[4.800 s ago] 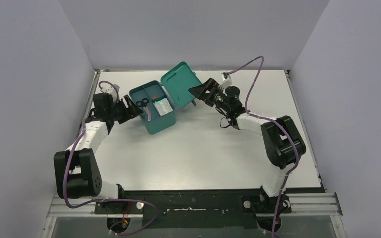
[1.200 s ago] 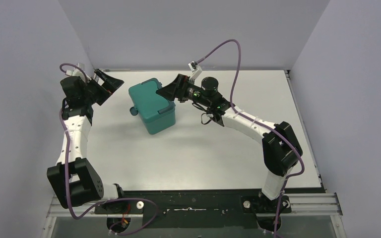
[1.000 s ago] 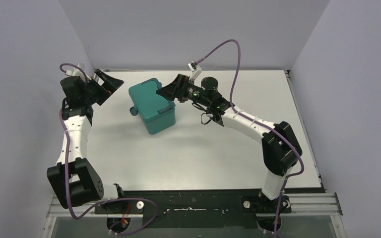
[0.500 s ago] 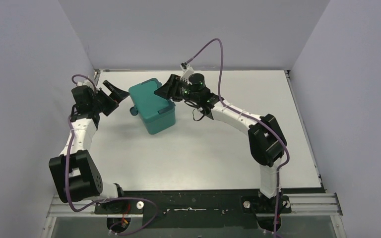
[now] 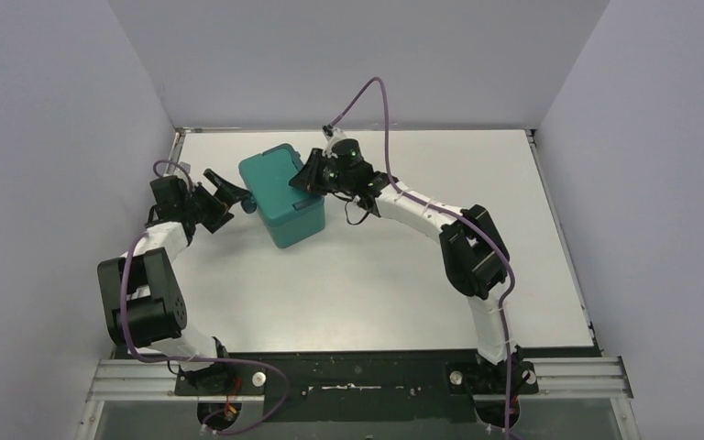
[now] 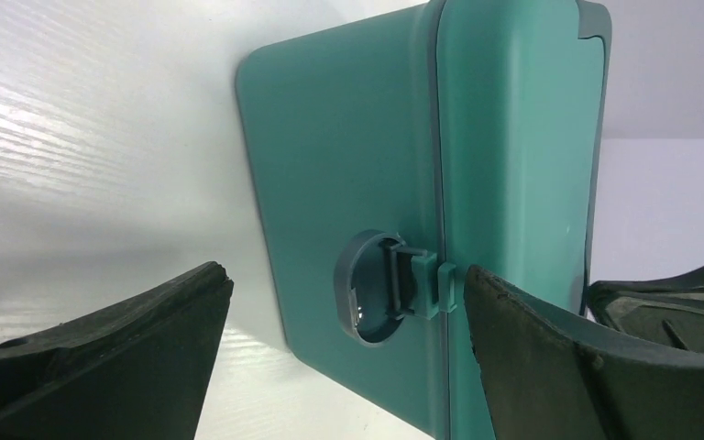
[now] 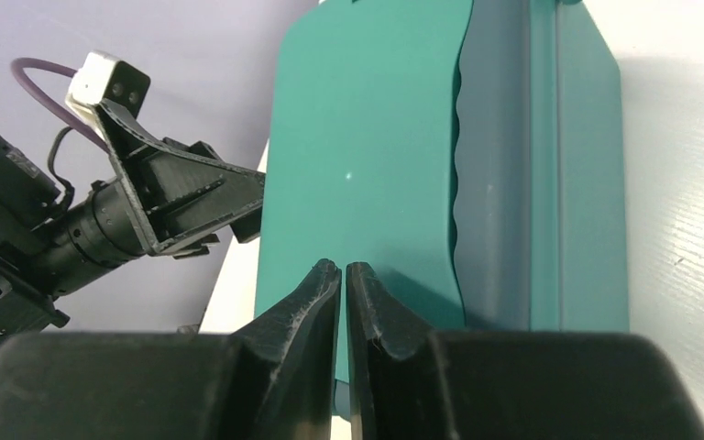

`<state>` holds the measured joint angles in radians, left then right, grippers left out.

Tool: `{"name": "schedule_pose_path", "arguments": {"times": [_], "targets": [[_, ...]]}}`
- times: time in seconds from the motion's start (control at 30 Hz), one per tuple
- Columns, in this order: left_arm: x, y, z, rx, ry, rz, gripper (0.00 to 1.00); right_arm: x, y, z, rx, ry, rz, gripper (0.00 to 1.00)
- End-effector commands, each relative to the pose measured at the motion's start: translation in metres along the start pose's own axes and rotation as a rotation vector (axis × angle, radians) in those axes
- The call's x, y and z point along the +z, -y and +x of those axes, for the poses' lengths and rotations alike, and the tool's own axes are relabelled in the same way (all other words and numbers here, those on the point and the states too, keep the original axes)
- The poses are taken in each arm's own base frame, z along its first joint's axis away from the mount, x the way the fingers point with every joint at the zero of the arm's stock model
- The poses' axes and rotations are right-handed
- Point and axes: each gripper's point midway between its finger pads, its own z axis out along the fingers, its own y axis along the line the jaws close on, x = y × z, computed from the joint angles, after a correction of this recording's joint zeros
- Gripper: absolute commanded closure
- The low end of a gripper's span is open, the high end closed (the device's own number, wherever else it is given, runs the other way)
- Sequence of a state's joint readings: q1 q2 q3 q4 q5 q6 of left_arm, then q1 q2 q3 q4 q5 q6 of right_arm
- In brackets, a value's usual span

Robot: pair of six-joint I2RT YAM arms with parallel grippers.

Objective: Organize the medicine kit
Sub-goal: Close the medicine box at the center of the board.

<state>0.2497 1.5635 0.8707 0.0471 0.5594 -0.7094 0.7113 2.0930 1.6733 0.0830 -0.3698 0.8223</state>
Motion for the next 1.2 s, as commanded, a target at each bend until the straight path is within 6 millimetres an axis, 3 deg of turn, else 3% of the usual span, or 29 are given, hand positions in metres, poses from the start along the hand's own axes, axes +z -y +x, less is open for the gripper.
{"name": "schedule_pose_path", "arguments": {"times": [0.0, 0.27, 0.47, 0.63, 1.07, 1.17], "targets": [[0.007, 0.035, -0.005, 0.044, 0.016, 0.170, 0.03, 0.007, -0.004, 0.000, -0.047, -0.003, 0.018, 0.90], [0.013, 0.054, 0.011, 0.032, -0.020, 0.270, 0.03, 0.019, 0.034, 0.043, -0.054, -0.097, 0.118, 0.90], [0.010, 0.066, 0.011, 0.043, -0.015, 0.315, 0.03, 0.018, 0.054, 0.069, -0.042, -0.136, 0.163, 0.90], [0.006, 0.080, 0.010, 0.056, -0.006, 0.347, 0.03, 0.017, 0.057, 0.072, -0.047, -0.139, 0.170, 0.90], [0.026, 0.056, 0.019, -0.003, -0.025, 0.245, 0.03, 0.014, 0.065, 0.079, -0.057, -0.150, 0.190, 0.90], [0.026, 0.060, 0.017, -0.002, -0.003, 0.261, 0.03, 0.014, 0.066, 0.079, -0.055, -0.151, 0.190, 0.90]]}}
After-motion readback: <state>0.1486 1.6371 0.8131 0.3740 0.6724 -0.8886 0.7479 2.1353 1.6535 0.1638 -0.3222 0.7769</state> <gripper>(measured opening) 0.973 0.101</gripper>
